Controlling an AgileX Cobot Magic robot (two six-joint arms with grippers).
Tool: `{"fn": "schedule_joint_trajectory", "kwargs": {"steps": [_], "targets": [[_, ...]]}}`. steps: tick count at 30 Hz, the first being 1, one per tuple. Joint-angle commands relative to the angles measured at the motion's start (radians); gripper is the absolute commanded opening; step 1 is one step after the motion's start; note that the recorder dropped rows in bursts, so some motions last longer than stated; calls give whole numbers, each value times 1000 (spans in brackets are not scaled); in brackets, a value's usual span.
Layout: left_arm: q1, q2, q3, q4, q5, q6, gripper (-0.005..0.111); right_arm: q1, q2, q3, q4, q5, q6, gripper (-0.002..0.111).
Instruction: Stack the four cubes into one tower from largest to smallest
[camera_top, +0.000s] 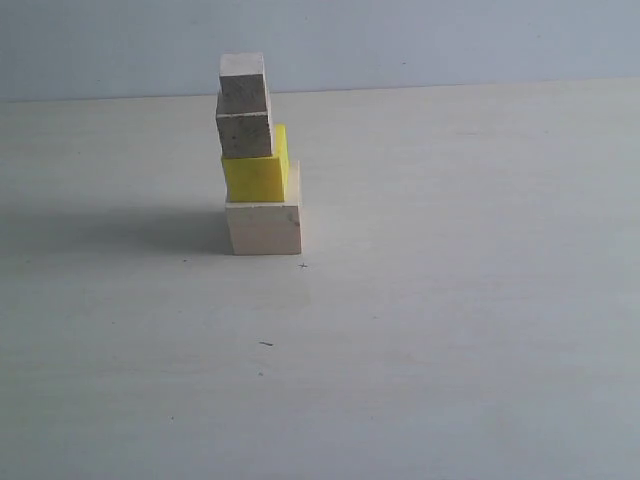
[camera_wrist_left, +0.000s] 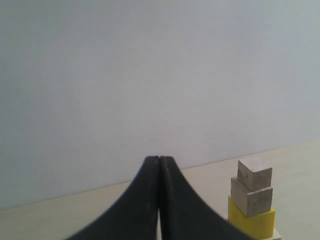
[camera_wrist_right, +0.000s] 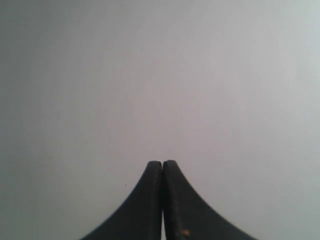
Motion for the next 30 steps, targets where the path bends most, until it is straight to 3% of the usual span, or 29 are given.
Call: {"fn": "schedule_joint_trajectory", "kwargs": {"steps": [1,10,12,16,21,25,30], "targets": [[-6,-5,-6,-8,7,-5,0,-3,-3,3,2,3,-3,0],[-2,-10,-6,-1,7,-3,0,-3,-3,3,2,3,-3,0],[35,-28,-6,-56,7,-10,0,-3,-3,3,2,3,-3,0],[200,-83,-1,-309,6,-10,0,-3,-3,3,1,3,-3,0],[449,-155,58,-408,2,-2,0,-3,-3,3,1,-1,-3,0],[612,-205,136,-481,-1,0,0,-3,-3,3,1,-1,-3,0],[735,-224,203,-561,-1,0,0,-3,-3,3,1,-1,-3,0]]}}
